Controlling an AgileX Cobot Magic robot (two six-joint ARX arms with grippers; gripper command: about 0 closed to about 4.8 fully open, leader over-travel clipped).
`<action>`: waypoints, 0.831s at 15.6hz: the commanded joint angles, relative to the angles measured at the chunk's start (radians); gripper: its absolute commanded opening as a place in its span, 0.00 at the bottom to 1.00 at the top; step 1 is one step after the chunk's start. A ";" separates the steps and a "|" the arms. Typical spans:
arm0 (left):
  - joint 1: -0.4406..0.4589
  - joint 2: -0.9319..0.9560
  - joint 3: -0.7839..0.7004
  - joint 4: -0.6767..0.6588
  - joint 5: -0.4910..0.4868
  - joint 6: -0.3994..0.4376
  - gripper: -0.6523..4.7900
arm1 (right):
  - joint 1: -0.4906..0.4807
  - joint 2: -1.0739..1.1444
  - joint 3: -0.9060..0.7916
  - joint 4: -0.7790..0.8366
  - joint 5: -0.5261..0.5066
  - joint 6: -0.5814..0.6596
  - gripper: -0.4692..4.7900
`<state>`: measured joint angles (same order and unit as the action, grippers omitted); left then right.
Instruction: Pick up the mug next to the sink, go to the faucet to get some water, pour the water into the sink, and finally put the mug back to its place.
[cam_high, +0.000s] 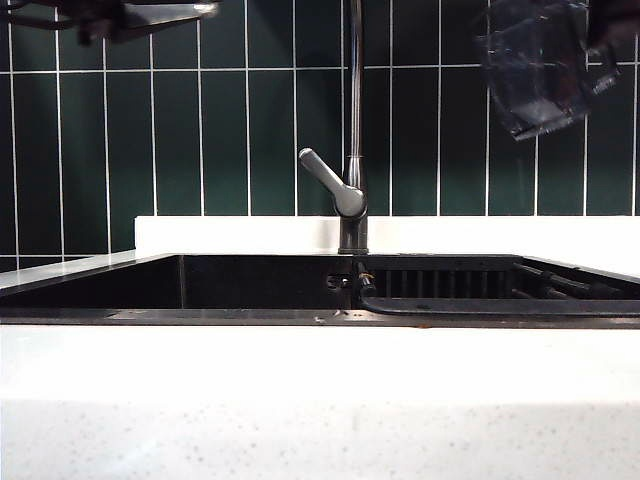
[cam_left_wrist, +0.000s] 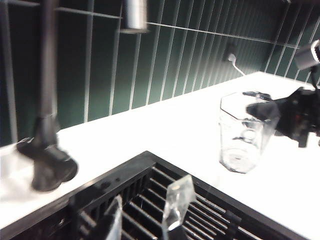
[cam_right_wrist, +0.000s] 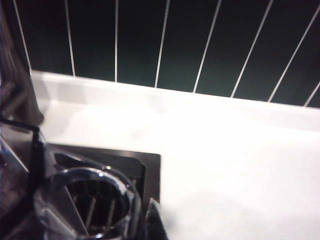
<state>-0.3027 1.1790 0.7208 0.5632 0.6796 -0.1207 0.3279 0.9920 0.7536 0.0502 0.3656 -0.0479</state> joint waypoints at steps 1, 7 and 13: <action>-0.068 -0.001 0.000 -0.010 -0.008 0.062 0.32 | -0.109 -0.010 -0.077 0.143 -0.111 0.053 0.09; -0.143 -0.002 0.000 0.000 -0.014 0.061 0.32 | -0.380 0.047 -0.140 0.259 -0.311 0.071 0.09; -0.165 -0.002 0.000 0.004 -0.013 0.061 0.32 | -0.530 0.196 -0.140 0.403 -0.552 0.105 0.09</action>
<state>-0.4683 1.1805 0.7204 0.5499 0.6643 -0.0635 -0.1940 1.1709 0.6086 0.3912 -0.1326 0.0372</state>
